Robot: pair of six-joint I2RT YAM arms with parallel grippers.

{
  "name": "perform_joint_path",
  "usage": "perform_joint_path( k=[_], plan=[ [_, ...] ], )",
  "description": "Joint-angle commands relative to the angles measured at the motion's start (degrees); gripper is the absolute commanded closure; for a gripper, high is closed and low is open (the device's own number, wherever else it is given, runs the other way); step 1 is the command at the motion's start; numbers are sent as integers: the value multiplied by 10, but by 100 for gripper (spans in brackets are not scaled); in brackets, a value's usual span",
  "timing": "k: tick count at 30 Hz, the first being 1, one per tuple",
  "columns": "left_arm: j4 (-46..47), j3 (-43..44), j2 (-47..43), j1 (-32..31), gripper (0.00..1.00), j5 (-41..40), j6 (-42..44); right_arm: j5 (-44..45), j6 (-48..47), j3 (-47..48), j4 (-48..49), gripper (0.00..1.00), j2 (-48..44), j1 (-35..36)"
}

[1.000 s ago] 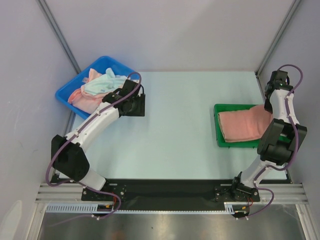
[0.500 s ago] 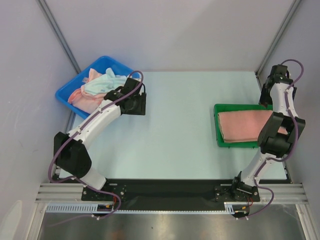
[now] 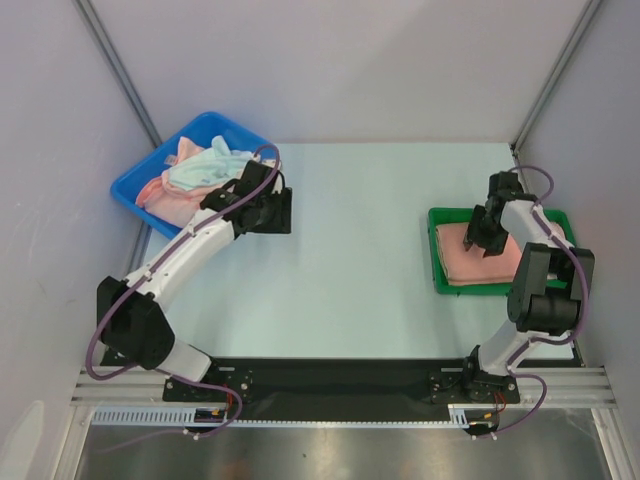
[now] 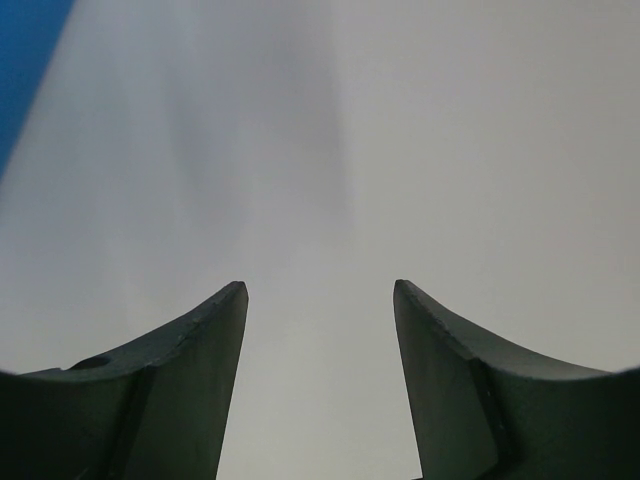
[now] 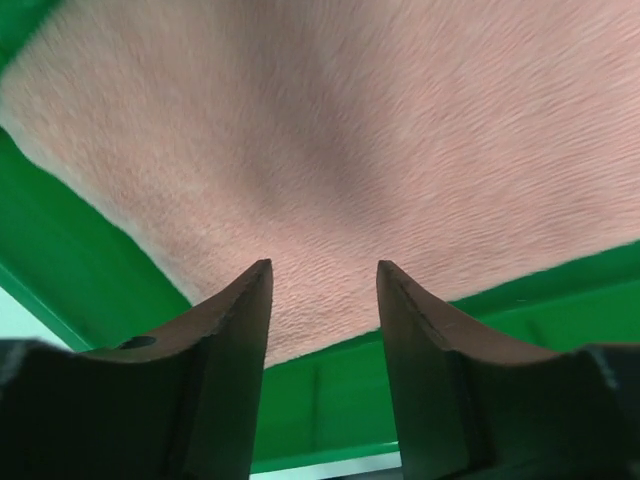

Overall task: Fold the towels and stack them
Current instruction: Neatly place the folded towel into the bin

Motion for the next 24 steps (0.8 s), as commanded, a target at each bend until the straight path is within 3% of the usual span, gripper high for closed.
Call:
perform_joint_path(
  k=[1,7,13,24],
  plan=[
    [29,-1,-30,-1,34,19,-16,-86,66,-50,86,50,-52,-5],
    [20,7,-35,2,33,18,-19,-137,167,-130,196,55,-57,-2],
    [8,22,-39,8,32,10,-25,-152,240,-144,268,56,-47,-2],
    [2,21,-45,9,32,6,-36,-158,309,-196,365,57,-14,-1]
  ],
)
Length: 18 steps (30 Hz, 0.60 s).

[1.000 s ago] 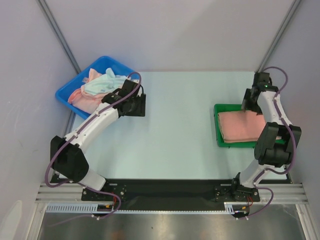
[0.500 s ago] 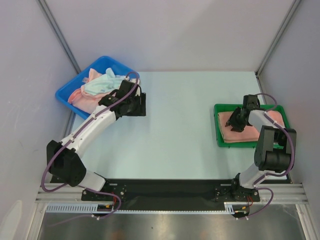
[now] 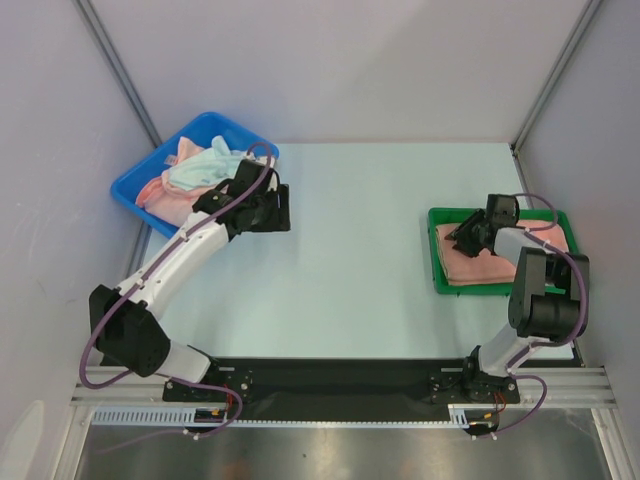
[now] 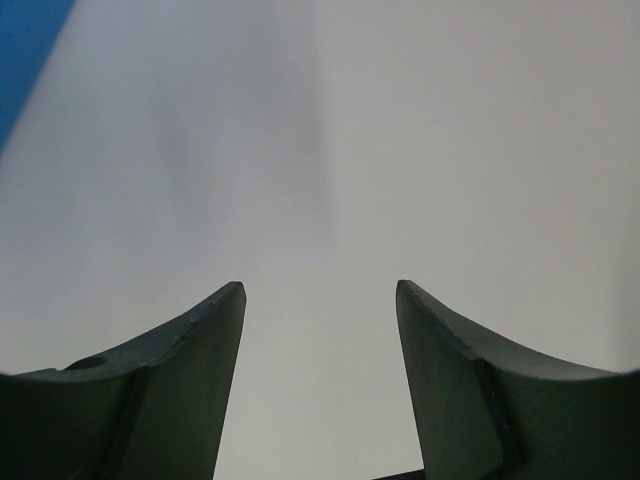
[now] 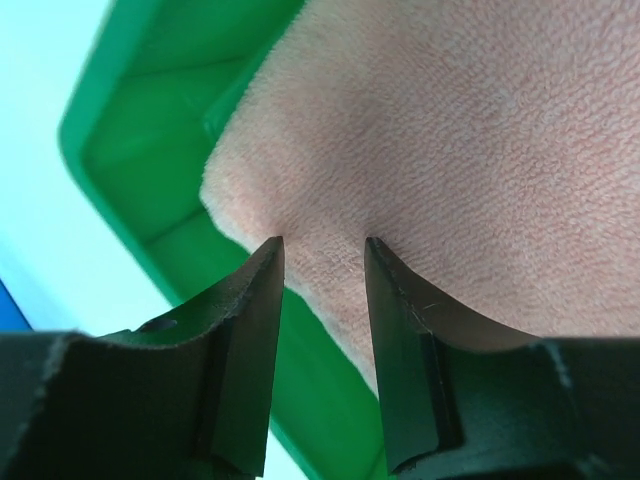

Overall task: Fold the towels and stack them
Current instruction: Neatly place the folded towel into the bin

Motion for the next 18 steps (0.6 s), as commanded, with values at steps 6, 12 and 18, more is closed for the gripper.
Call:
perform_joint_path(
  k=[6,12,18],
  plan=[
    [-3,41,-17,3,32,-11,-9,-8,62,-21,129,59,21,21],
    [-19,106,2,37,31,-64,12,7,19,35,65,52,-40,21],
    [-20,144,21,135,29,-98,14,42,-61,74,-40,9,-146,13]
  ],
)
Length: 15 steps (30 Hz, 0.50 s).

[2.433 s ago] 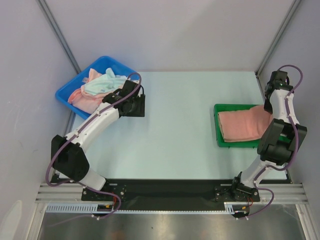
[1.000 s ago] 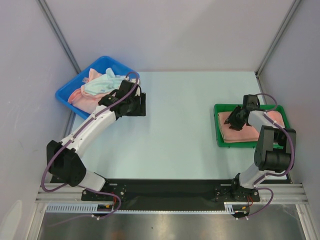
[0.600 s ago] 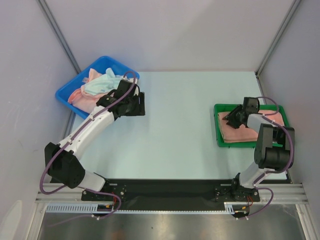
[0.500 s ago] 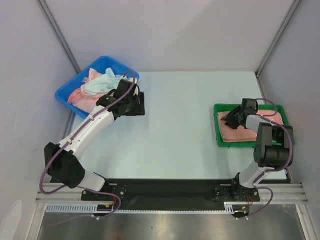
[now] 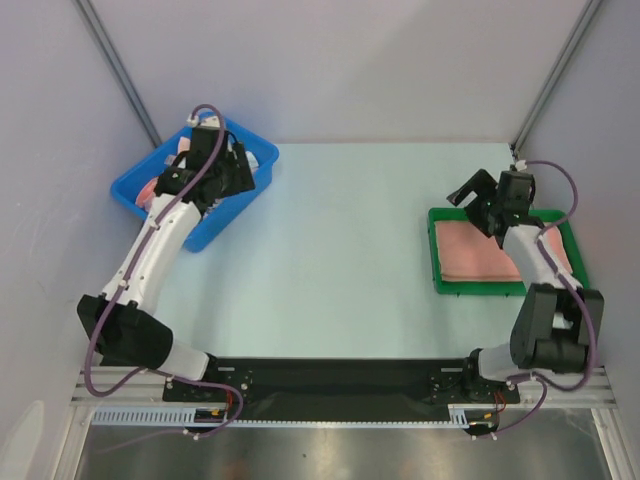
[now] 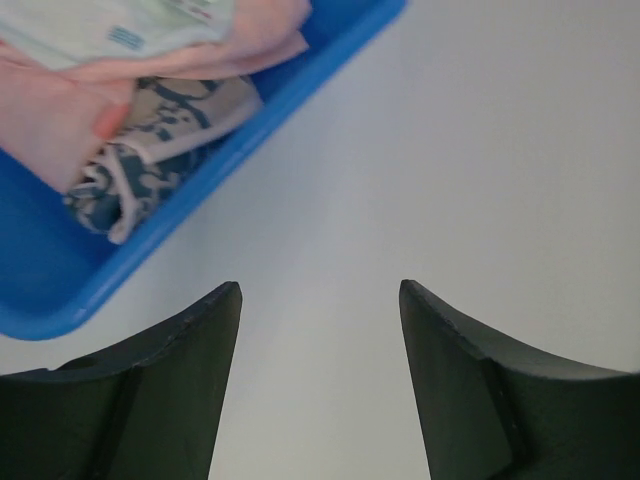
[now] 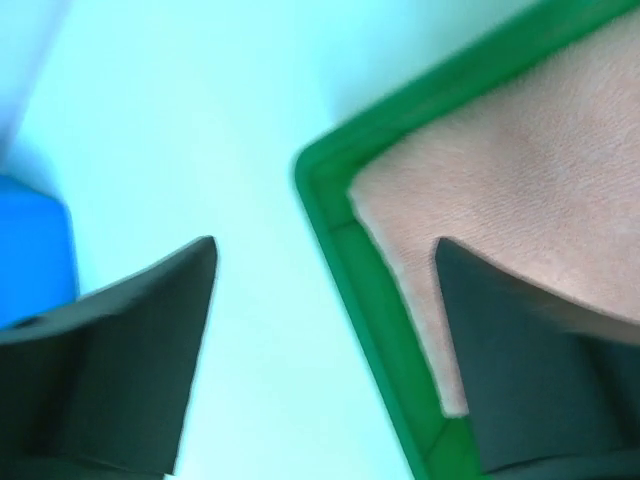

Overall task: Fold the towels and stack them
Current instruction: Neatly place the folded towel into the bin, then grab crumpled towel

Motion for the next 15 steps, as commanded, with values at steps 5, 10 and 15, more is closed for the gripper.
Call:
perform_joint_path(
  k=[5,10,15],
  plan=[
    [32,37,82,116,29,-100,18,5,-107,61,-72,0,-132,28],
    [92,66,171,174,36,-67,24,29,-164,137,-128,0,-131,105],
    [43,223,341,214,36,-72,26,29,-166,134,-102,0,-140,144]
  ],
)
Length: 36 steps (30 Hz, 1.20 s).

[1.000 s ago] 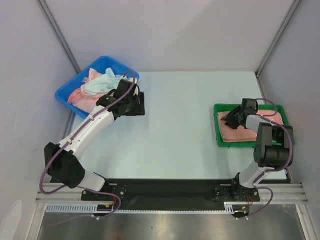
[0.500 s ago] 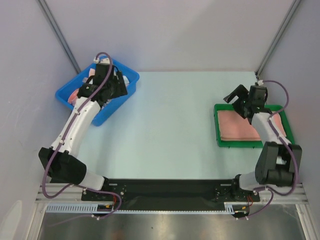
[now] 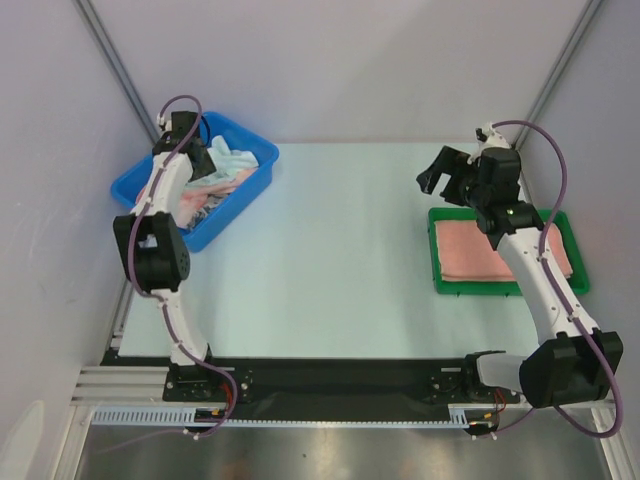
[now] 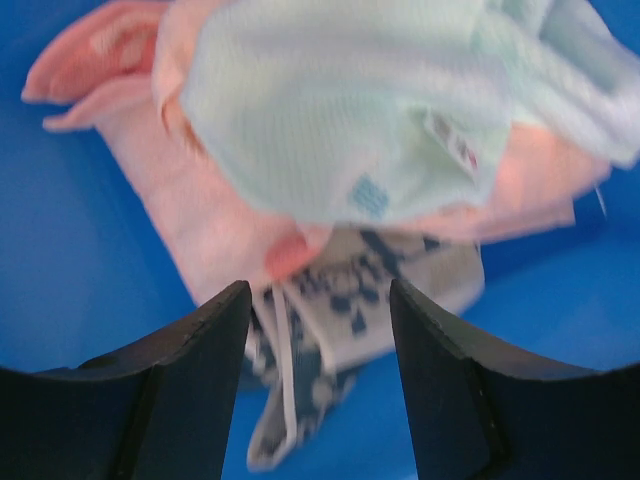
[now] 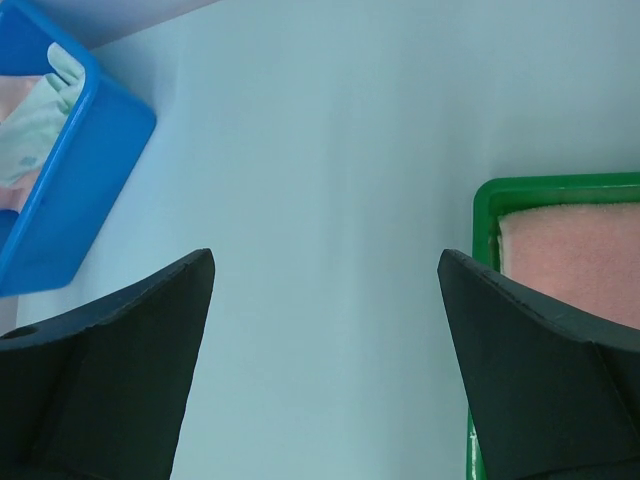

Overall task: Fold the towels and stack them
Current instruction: Grab crumpled towel, then move the towel to the center of the board

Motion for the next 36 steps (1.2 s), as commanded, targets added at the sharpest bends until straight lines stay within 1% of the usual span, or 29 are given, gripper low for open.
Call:
perform_joint_path(
  k=[1,2,5,7,8,9,11,13,15,18,19,20,21,22,23,26,27,28,30,31,32,33,34,36],
  plan=[
    [-12,105,81,20,37,-8,13,12,-20,7,5,0,-15,11],
    [-16,138,99,25,37,-6,12,12,-18,3,13,0,-14,14],
    [-20,177,144,36,51,4,5,12,-7,20,39,0,3,22],
    [-8,187,161,40,65,17,4,15,-9,39,34,0,18,35],
    [-10,200,166,42,76,22,0,16,-22,51,29,0,33,39],
    [-17,208,169,42,91,17,-3,27,-28,66,21,0,38,49],
    [-13,211,155,39,100,35,-1,44,-40,75,13,0,48,55],
    [-12,213,134,29,100,38,1,45,-42,71,12,0,50,58],
    [-6,214,90,20,100,45,6,41,-39,71,4,0,57,59],
    [12,208,26,-3,100,99,7,40,-37,69,-12,0,57,67],
    [19,204,9,-12,100,134,9,39,-38,56,-10,0,54,74],
    [25,201,-5,-39,100,147,18,13,-46,46,-4,0,52,76],
    [35,198,-35,-52,100,158,18,-2,-70,35,6,0,44,76],
    [41,200,-46,-77,100,207,25,-4,-75,30,0,0,41,78],
    [42,203,-58,-92,100,217,23,16,-79,35,-36,0,41,79],
    [27,204,-99,-154,100,243,28,40,-84,47,-73,0,27,78],
    [21,197,-130,-170,100,244,28,44,-82,49,-81,0,21,78],
    [23,160,-148,-201,100,244,28,49,-75,53,-90,0,11,77],
    [31,114,-185,-228,100,240,22,62,-70,70,-130,0,7,77],
    [40,83,-222,-246,100,246,14,66,-68,75,-144,0,4,77],
    [63,13,-243,-250,100,276,0,70,-66,75,-162,0,3,77],
    [77,-26,-260,-254,100,294,-10,71,-65,71,-170,0,0,77],
    [91,-107,-297,-262,100,309,-22,70,-65,67,-175,0,-2,77],
    [128,-191,-333,-272,100,332,-34,62,-60,45,-187,0,-8,77]
  ],
)
